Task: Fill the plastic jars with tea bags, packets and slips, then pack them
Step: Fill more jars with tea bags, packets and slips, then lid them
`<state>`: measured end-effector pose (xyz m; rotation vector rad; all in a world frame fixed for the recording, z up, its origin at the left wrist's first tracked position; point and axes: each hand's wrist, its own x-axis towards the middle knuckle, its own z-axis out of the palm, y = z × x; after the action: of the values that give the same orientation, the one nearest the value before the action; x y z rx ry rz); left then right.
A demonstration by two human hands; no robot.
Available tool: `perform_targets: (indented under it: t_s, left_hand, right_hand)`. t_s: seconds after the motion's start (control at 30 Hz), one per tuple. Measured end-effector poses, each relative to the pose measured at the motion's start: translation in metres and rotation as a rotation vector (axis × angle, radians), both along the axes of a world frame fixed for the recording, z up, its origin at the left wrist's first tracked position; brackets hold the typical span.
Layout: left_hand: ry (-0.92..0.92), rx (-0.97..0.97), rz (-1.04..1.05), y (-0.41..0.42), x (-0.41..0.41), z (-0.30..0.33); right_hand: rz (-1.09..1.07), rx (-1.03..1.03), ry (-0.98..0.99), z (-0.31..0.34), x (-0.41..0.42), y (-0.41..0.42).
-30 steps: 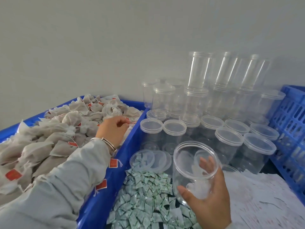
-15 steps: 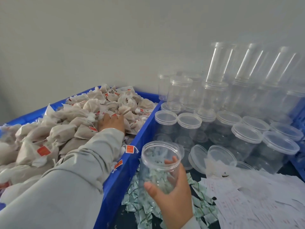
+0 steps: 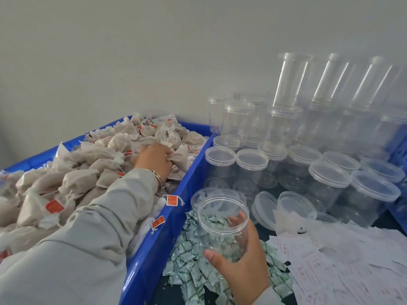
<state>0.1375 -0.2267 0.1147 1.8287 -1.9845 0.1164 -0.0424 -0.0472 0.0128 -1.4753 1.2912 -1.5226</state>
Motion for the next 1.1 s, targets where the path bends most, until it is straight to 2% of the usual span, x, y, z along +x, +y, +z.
perform_targets:
  t_s: [0.1,0.17,0.27,0.33,0.43,0.5,0.6,0.7,0.8,0.97,1.03,1.1]
  left_hand:
    - [0.377,-0.047,-0.145,0.022,-0.014,0.020]
    - [0.545,-0.031,-0.259,0.038,-0.026,0.032]
    - [0.738,0.130,-0.519,0.064,-0.039,0.048]
    - [0.674,0.228,-0.662,0.078,-0.045,0.048]
    - [0.323,0.277,-0.677,0.085,-0.051,0.036]
    - [0.153,0.285,-0.670,0.086,-0.053,0.027]
    - [0.050,0.243,-0.704,0.087,-0.057,0.021]
    - [0.054,0.238,-0.729,0.087,-0.059,0.016]
    - [0.158,0.257,-0.711,0.086,-0.060,0.015]
    - [0.445,0.270,-0.674,0.080,-0.054,0.020]
    - [0.482,0.207,-0.600,0.071,-0.048,0.023]
    - [0.449,0.093,-0.423,0.056,-0.034,0.025]
  right_hand:
    - [0.014,0.000,-0.020,0.003,0.001,-0.001]
    - [0.010,0.011,-0.041,0.004,0.000,0.000]
    - [0.011,0.016,-0.061,0.002,0.000,0.001]
    - [0.018,0.019,-0.070,0.002,-0.001,0.001]
    - [0.000,-0.003,-0.064,0.002,-0.002,0.000]
    - [-0.026,-0.012,-0.071,0.004,-0.003,-0.002]
    - [-0.044,-0.012,-0.050,0.006,-0.003,-0.003]
    - [-0.079,0.043,0.019,0.005,-0.006,-0.001]
    - [-0.127,0.077,0.106,0.006,-0.007,0.000]
    - [-0.108,0.052,0.007,0.002,-0.008,-0.001]
    - [-0.118,0.046,-0.004,0.000,-0.008,0.000]
    - [-0.130,0.044,-0.006,0.001,-0.008,0.001]
